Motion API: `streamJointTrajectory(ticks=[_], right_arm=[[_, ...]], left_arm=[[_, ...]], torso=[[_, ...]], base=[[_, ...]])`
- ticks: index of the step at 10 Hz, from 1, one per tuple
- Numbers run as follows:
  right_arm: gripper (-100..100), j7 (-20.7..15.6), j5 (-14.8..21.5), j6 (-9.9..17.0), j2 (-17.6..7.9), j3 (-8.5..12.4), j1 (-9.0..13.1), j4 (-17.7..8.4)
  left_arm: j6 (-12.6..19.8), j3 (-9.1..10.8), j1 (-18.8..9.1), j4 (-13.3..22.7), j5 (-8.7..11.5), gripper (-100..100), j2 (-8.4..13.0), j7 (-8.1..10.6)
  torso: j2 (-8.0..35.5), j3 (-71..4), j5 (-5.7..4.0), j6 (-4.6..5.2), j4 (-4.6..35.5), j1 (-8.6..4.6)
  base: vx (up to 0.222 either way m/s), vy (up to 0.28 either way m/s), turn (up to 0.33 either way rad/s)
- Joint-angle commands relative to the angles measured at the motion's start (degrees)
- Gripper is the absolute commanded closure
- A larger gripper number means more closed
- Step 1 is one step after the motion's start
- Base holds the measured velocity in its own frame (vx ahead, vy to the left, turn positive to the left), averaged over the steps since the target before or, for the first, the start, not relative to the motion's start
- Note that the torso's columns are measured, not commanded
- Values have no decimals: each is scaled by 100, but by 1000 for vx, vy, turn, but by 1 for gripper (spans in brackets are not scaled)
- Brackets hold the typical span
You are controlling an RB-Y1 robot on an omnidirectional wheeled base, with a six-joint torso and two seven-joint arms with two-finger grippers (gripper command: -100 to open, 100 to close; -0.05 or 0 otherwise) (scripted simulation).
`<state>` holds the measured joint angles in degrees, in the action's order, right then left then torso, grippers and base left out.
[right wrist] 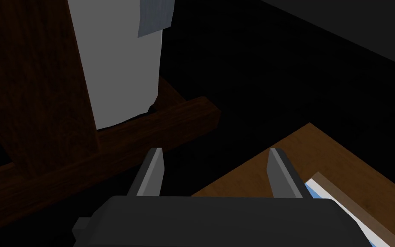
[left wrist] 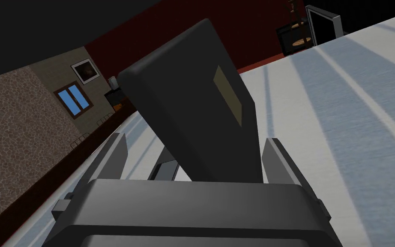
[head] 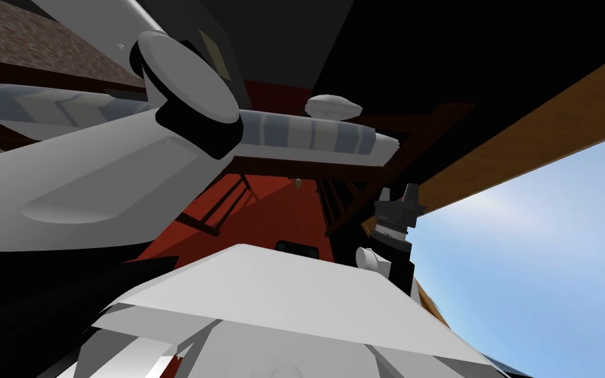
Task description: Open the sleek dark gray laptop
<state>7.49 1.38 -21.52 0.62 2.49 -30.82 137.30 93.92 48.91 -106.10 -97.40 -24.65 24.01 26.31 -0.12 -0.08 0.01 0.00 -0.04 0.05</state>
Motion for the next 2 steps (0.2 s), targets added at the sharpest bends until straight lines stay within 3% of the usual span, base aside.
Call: streamJointTrajectory(ticks=[1,2], right_arm=[[0,0,0,0,0,0,0,0],[0,0,0,0,0,0,0,0]], left_arm=[[15,-8,107,89,-272,-100,-20,131],[22,-4,152,125,-368,-100,-22,175]], torso=[[10,6,0,0,3,-1],[15,10,0,-1,5,0]], base=[[51,-20,74],[53,-22,92]])
